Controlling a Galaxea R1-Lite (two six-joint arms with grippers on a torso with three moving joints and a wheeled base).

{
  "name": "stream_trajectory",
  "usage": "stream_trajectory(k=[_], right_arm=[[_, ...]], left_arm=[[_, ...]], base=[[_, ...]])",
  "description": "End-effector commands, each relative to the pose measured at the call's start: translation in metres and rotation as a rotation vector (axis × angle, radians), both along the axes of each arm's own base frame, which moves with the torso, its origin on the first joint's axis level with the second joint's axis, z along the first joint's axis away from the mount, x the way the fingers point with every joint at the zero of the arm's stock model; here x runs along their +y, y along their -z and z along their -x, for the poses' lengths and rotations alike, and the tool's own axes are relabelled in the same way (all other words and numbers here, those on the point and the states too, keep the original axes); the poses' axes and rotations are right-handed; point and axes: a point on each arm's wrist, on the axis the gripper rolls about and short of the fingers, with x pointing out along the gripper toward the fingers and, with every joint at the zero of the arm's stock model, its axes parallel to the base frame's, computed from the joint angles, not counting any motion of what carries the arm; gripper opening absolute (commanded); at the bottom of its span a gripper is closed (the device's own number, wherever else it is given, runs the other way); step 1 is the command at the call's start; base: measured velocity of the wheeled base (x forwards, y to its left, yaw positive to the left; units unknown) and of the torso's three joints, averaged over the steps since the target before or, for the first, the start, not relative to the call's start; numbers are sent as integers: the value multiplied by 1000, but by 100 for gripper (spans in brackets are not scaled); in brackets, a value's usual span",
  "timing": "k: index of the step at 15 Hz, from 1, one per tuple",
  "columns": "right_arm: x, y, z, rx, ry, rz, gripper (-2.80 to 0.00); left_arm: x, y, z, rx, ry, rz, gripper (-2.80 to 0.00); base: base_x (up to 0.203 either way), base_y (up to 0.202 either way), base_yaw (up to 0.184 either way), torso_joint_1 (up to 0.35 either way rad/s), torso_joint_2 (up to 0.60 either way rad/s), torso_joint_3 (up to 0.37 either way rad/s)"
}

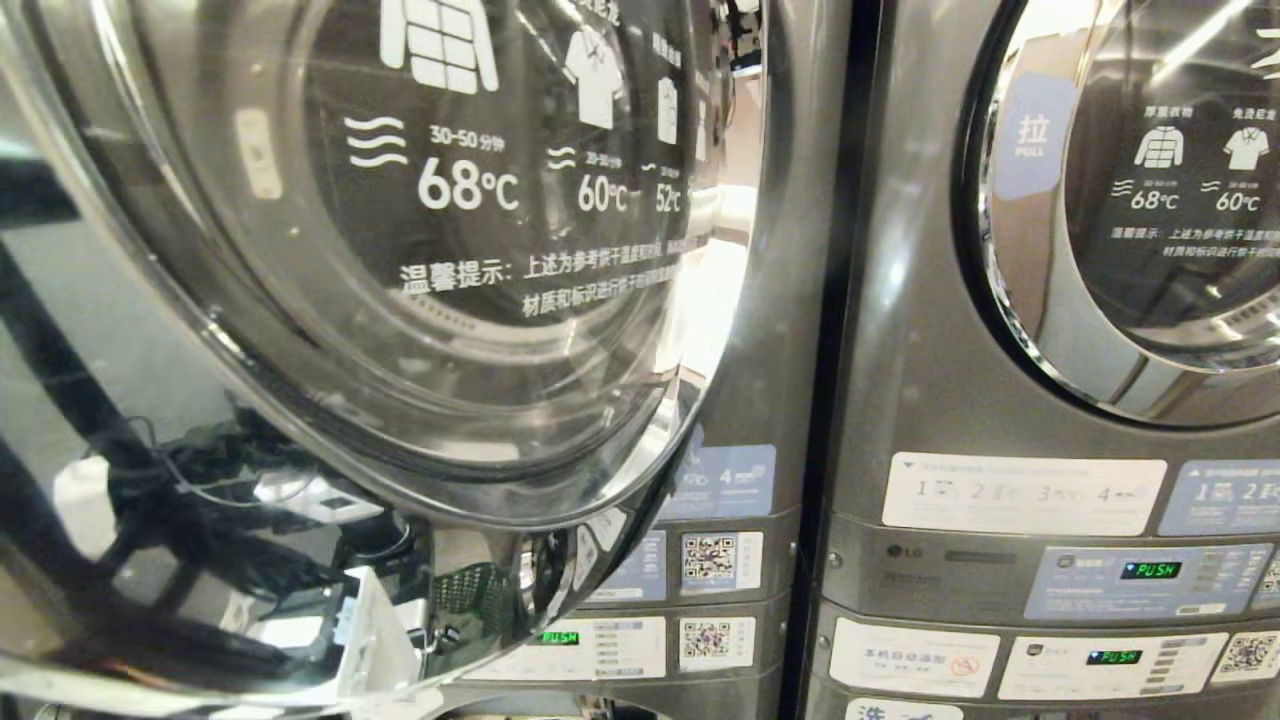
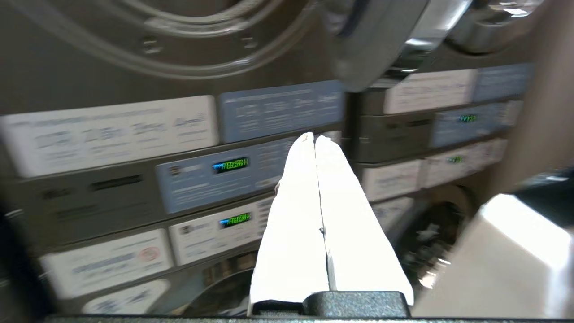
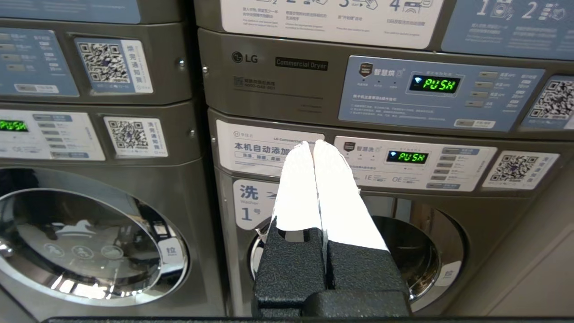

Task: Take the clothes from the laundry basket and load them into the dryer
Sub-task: Open the dryer

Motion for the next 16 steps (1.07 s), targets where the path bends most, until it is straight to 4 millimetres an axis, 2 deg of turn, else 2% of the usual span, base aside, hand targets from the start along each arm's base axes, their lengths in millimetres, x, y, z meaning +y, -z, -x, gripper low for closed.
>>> stream_trajectory(k=[1, 5, 7, 8, 11, 14, 16], right_arm=[[0, 0, 0, 2, -1, 0, -280], [0, 0, 0, 2, -1, 0, -280], [0, 0, 0, 2, -2, -4, -280], [0, 0, 0, 1, 5, -23, -280], [0, 0, 0, 0, 10, -37, -280], [0, 0, 0, 3, 9, -37, -280], [0, 0, 0, 1, 10, -38, -280]], left_arm=[[1, 10, -1, -4, -76, -25, -280], [7, 56, -5, -5, -325, -201, -280], [11, 85, -11, 43, -511, -245, -280], [13, 89, -13, 41, -589, -246, -280], [13, 90, -14, 29, -583, -211, -280], [10, 95, -19, -18, -443, -177, -280], [10, 101, -19, 31, -443, -184, -280]], base=[[0, 0, 0, 0, 0, 0], [0, 0, 0, 0, 0, 0], [0, 0, 0, 0, 0, 0], [0, 0, 0, 0, 0, 0], [0, 0, 0, 2, 12, 0], [0, 0, 0, 0, 0, 0], [0, 0, 0, 0, 0, 0]])
